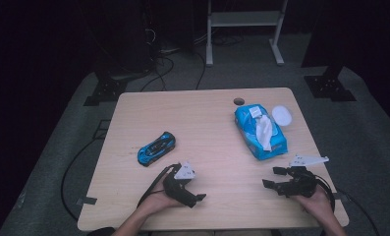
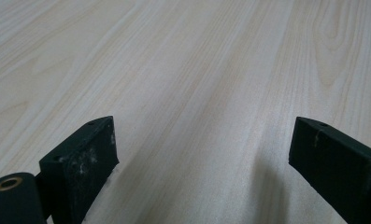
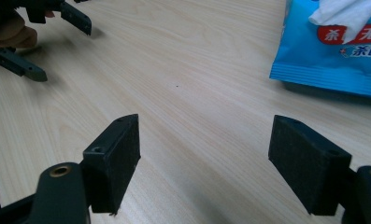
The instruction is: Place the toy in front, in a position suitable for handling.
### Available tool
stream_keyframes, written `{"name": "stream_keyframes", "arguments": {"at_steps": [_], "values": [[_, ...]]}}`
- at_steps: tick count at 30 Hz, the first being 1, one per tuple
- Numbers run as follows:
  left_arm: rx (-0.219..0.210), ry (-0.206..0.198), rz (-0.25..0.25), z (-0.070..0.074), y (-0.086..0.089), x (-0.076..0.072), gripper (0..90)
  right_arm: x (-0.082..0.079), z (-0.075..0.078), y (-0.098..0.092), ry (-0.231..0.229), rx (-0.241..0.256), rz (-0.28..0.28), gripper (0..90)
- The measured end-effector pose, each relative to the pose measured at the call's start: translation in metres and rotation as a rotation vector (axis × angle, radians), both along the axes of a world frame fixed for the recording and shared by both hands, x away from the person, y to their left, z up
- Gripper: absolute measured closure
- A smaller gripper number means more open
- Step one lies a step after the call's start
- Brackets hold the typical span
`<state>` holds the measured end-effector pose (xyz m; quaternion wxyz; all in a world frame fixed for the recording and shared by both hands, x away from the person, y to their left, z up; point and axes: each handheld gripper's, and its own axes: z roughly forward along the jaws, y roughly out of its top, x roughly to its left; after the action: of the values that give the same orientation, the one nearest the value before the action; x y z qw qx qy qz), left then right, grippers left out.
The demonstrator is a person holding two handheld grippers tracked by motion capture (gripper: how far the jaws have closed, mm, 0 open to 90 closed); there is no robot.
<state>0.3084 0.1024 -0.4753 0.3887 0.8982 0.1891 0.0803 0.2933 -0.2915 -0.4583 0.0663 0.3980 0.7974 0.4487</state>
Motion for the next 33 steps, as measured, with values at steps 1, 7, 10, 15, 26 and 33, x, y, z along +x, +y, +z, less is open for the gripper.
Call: {"name": "stream_keyframes", "arguments": {"at_steps": [1,7,10,15,26,33], "values": [[0.002,0.002,0.0,0.0,0.0,0.0,7.2,0.001,0.0,-0.001,0.002,0.005,0.002,24.0],[0.004,-0.004,0.012,0.003,0.003,0.001,7.2,0.004,0.0,0.0,0.029,0.037,0.012,21.9],[-0.001,-0.017,0.029,0.008,0.012,0.004,7.2,0.002,0.005,0.007,0.027,0.05,0.036,19.3],[-0.019,-0.034,0.062,0.015,0.023,0.006,7.2,0.001,0.014,0.019,0.016,0.052,0.064,17.8],[-0.06,-0.089,0.221,0.025,0.084,0.02,7.2,0.034,0.059,0.068,-0.024,-0.007,0.143,16.5],[-0.056,-0.136,0.315,0.033,0.117,0.031,7.2,0.063,0.081,0.099,-0.043,-0.005,0.171,16.6]]}}
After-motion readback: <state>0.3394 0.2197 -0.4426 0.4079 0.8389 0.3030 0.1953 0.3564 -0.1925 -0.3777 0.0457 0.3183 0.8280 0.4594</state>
